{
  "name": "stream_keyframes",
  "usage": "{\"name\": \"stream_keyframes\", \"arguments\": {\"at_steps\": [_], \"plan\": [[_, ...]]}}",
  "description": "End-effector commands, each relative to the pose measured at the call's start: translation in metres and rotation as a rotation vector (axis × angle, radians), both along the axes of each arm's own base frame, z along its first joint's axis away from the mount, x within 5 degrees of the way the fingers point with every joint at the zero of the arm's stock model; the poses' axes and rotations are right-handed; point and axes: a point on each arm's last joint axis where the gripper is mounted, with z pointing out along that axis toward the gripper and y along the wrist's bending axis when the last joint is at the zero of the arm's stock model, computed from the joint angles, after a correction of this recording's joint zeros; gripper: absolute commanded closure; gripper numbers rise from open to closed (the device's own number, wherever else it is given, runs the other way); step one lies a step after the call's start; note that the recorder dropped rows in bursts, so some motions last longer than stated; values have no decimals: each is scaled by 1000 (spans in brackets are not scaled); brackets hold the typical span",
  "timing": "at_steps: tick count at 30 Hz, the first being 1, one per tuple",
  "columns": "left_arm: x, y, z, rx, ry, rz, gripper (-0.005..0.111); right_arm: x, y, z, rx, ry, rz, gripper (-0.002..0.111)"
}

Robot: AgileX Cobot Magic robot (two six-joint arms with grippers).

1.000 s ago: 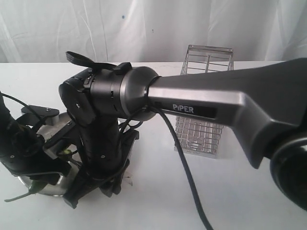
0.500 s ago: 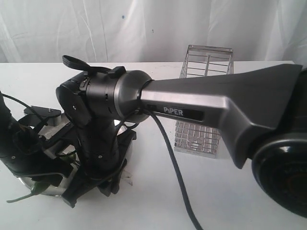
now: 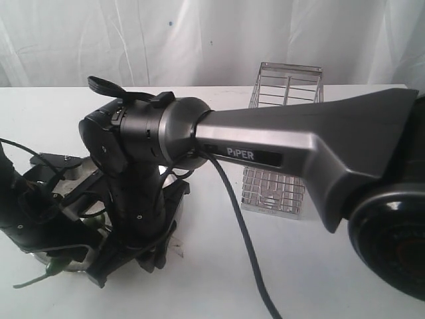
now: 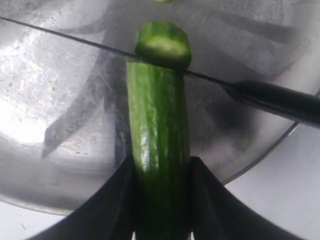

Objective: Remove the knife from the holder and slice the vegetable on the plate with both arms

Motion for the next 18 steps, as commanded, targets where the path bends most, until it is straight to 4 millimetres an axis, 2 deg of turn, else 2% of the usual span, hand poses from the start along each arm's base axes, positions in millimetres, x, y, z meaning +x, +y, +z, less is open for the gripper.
{"name": "stream_keyframes", "arguments": {"at_steps": [1,5,7,18], "plan": [[-1,-2,3,-31,-21,36,58,-5,2,2,7,30,27,108],[-1,-2,3,-29,-22,33,45,-5,2,2,8,31,26,108],[-1,-2,3,-30,-19,36,43,-5,2,2,8,31,26,108],[4,-1,4,-15,-74,34,43,-6,2,2,9,33,26,108]]}}
